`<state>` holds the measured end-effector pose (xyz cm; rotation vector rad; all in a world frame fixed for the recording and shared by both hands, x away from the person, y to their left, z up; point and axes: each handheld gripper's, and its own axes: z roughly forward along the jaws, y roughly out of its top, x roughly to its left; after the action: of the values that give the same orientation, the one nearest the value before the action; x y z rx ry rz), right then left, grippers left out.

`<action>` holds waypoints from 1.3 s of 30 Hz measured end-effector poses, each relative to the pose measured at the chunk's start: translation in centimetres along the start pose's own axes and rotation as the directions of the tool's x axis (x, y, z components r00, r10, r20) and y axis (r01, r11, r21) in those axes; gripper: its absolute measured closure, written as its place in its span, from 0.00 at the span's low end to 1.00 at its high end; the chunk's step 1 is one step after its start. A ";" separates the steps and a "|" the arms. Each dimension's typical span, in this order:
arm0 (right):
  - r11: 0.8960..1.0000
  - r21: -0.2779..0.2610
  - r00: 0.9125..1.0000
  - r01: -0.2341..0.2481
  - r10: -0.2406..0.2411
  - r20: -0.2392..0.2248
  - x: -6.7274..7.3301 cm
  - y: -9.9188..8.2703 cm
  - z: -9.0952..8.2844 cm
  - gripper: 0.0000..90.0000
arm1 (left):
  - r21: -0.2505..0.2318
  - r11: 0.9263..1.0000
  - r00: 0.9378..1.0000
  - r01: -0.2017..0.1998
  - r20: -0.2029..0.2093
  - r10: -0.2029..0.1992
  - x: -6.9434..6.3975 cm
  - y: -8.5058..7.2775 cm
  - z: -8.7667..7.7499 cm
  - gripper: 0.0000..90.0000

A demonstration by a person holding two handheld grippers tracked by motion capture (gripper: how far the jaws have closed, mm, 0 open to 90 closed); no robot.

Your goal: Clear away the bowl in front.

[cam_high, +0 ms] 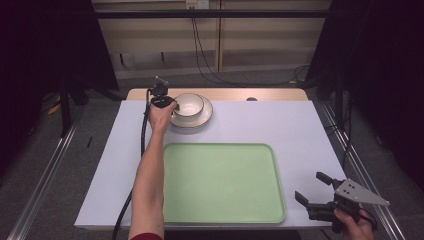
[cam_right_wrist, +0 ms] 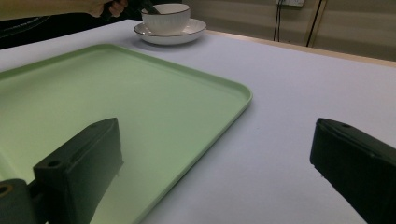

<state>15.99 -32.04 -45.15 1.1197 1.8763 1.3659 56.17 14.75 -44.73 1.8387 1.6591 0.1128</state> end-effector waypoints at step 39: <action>1.000 -0.015 1.000 0.016 -0.017 -0.007 0.1 0.3 -0.1 0.02 | -0.069 0.995 0.993 -0.070 0.087 0.076 -2.6 -1.0 -4.3 0.92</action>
<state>15.91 -31.99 -44.86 1.0912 1.8736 1.3741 52.81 14.06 -40.94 1.8285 1.5102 0.1125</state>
